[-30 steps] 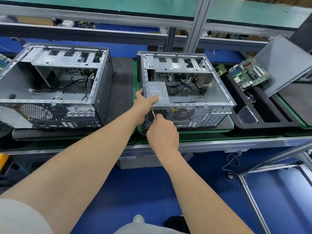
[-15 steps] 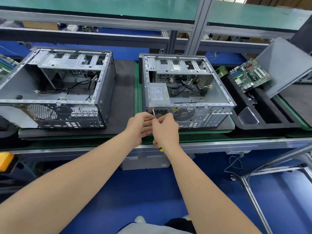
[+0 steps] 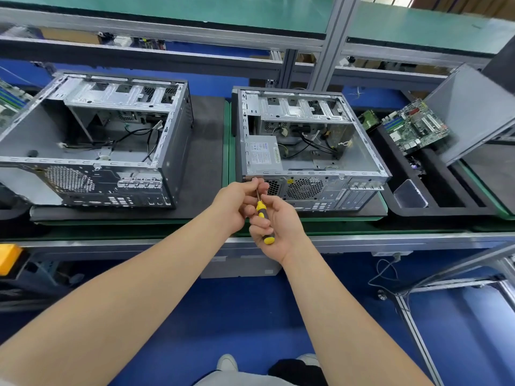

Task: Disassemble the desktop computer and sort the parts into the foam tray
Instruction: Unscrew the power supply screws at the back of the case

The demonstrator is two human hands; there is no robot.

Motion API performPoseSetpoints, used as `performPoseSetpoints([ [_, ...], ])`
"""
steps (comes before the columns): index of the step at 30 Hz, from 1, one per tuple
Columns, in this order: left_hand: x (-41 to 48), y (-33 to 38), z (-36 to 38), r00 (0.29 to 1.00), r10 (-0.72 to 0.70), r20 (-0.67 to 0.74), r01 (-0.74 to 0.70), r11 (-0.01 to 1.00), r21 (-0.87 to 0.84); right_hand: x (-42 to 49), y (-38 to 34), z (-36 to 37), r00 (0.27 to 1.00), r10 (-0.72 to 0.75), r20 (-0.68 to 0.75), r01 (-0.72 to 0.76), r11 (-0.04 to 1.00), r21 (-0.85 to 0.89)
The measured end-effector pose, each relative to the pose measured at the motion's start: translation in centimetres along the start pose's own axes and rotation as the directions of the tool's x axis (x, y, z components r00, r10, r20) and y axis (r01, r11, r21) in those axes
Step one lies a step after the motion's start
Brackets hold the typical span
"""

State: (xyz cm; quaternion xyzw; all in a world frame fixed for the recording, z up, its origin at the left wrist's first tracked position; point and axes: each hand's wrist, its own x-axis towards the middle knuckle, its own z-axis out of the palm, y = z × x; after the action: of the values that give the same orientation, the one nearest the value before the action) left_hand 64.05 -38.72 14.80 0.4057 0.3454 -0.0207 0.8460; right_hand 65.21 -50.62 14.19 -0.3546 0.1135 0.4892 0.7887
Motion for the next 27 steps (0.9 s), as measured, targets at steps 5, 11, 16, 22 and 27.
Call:
performPoseSetpoints([
  [5, -0.4, 0.0, -0.3, 0.998, -0.016, 0.068, 0.021, 0.996, -0.082, 0.4, 0.5, 0.8, 0.995, -0.064, -0.082, 0.056, 0.994, -0.089],
  [11, -0.5, 0.0, -0.5, 0.997, 0.017, 0.080, -0.008, 0.993, -0.114, -0.1, 0.4, 1.6, 0.805, -0.575, -0.149, 0.026, 0.284, -0.958],
  [16, -0.5, 0.2, -0.4, 0.996, -0.007, 0.094, 0.014, 0.997, -0.071, 0.6, 0.9, 2.1, 0.717, -0.692, 0.080, -0.191, -0.306, -0.933],
  [22, -0.6, -0.1, 0.0, 0.998, 0.056, 0.043, -0.056, 0.998, -0.002, 0.0, 0.0, 1.6, 0.746, -0.663, 0.065, -0.021, -0.121, -0.992],
  [27, -0.7, 0.2, -0.1, 1.000, 0.012, 0.014, -0.013, 0.998, 0.054, -0.2, -0.8, 0.6, 0.951, -0.267, -0.158, 0.116, 0.778, -0.617],
])
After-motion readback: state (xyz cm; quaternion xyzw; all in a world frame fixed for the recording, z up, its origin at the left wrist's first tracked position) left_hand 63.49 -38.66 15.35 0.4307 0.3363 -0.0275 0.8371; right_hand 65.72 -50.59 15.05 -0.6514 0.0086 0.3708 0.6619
